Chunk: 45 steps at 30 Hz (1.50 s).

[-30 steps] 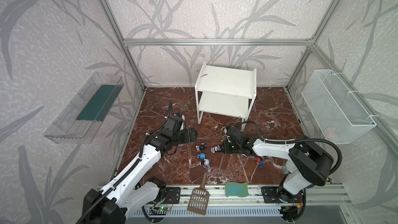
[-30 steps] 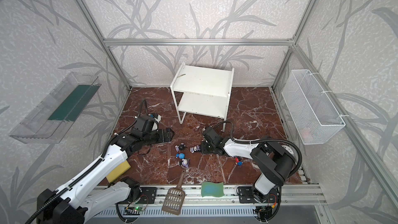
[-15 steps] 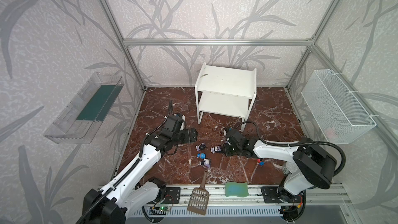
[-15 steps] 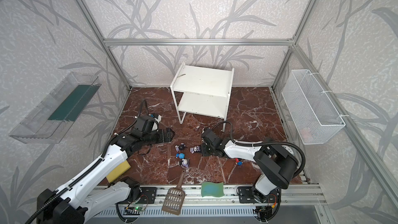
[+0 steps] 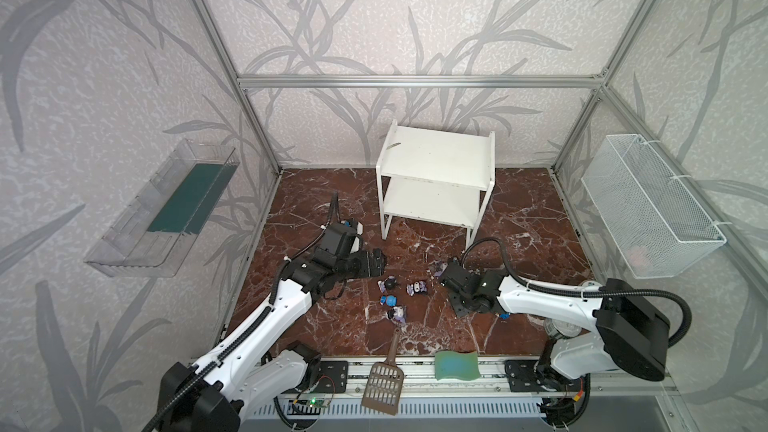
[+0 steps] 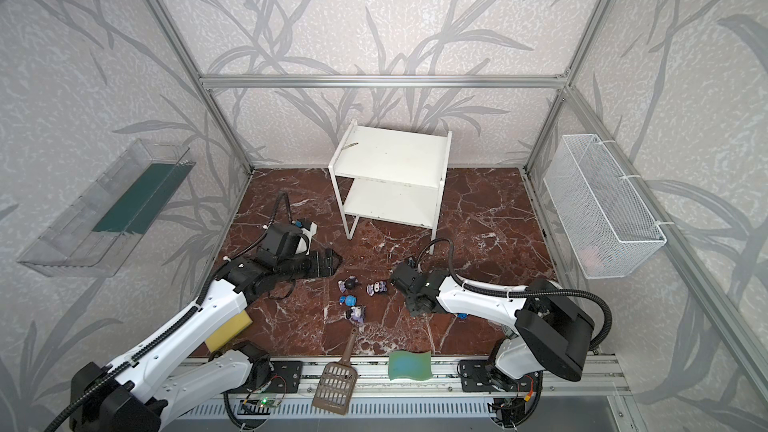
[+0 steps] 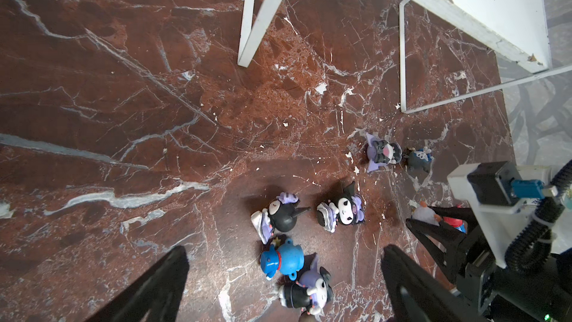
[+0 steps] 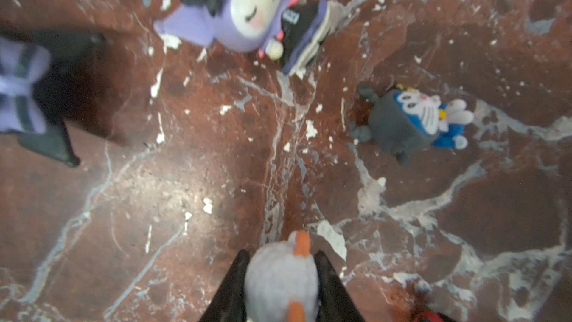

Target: Place and organize the plastic toys onto the shelf

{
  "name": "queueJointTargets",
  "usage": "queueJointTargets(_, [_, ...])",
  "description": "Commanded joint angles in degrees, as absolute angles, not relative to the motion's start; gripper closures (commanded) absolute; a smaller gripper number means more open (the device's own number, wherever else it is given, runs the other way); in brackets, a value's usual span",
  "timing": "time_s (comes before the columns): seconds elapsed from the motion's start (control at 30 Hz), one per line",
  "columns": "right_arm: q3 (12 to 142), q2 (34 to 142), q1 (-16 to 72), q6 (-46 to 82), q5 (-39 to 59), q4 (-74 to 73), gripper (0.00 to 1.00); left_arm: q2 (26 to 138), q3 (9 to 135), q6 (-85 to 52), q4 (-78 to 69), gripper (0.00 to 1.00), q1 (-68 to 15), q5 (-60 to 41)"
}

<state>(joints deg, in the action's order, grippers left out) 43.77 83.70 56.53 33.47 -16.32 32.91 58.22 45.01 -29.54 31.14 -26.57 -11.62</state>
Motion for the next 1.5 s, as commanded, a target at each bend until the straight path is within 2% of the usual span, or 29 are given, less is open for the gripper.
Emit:
queueJointTargets(0.0, [46.7,85.8,61.1,35.3,-21.2,38.2,0.81,57.9,46.1,-29.4,30.2,0.01,-27.0,-10.9])
queueJointTargets(0.1, [49.3,87.6,64.2,37.4,-22.2,38.5,0.74,57.8,46.2,-29.4,30.4,0.01,-27.1,-10.8])
queueJointTargets(0.2, [50.0,87.2,65.1,38.8,-20.4,37.6,0.6,57.7,46.1,-29.3,30.9,0.01,-27.3,-10.2])
queueJointTargets(0.33, [46.6,80.5,65.0,38.4,-19.6,34.8,0.41,57.2,45.9,-29.3,31.2,0.01,-27.4,-10.0])
queueJointTargets(0.43, [43.3,74.5,63.7,36.8,-18.5,32.5,0.33,56.9,45.5,-29.3,31.1,0.01,-27.6,-9.7])
queueJointTargets(0.67, [35.1,63.3,56.3,36.0,-13.3,28.5,0.32,56.9,45.4,-29.5,30.9,0.01,-27.7,-9.4])
queueJointTargets(0.83, [31.1,60.1,52.6,39.7,-9.4,26.9,0.43,57.0,45.6,-29.3,31.1,0.01,-27.8,-9.7])
queueJointTargets(0.97, [29.5,60.2,52.4,40.4,-7.0,23.3,0.46,57.3,46.0,-27.8,30.4,0.01,-28.4,-14.0])
queueJointTargets(1.07, [29.4,60.6,52.4,40.9,-7.0,23.4,0.46,58.5,47.2,-26.4,31.0,0.01,-33.5,-13.6])
queueJointTargets(1.2, [29.7,59.7,51.8,40.4,-6.7,24.8,0.43,61.1,47.3,-26.0,31.4,0.01,-44.6,-6.9])
queueJointTargets(1.3, [30.1,58.4,51.6,39.7,-7.5,27.2,0.35,64.4,47.9,-26.1,31.2,0.01,-54.1,-0.6])
queueJointTargets(1.37, [30.7,57.5,51.5,39.4,-8.7,30.2,0.26,68.0,49.6,-26.3,31.4,0.01,-60.4,4.5])
queueJointTargets(1.47, [30.8,55.3,51.5,40.2,-10.3,34.1,0.18,74.2,53.1,-26.5,31.3,0.04,-67.2,10.8])
